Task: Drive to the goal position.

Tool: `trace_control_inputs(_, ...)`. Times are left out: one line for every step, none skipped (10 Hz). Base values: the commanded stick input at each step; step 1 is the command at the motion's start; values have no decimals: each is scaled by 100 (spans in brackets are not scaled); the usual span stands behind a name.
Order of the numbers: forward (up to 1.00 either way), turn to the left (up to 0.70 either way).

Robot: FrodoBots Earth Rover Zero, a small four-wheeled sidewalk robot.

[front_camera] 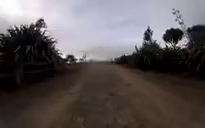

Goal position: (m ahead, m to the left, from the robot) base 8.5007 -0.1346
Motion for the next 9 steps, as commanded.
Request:
trace_control_inputs(85, 0)
trace_control_inputs(85, 0)
trace_control_inputs(85, 0)
trace_control_inputs(85, 0)
trace_control_inputs(85, 0)
trace_control_inputs(85, 0)
trace_control_inputs(85, -3)
trace_control_inputs(85, -5)
trace_control_inputs(85, -7)
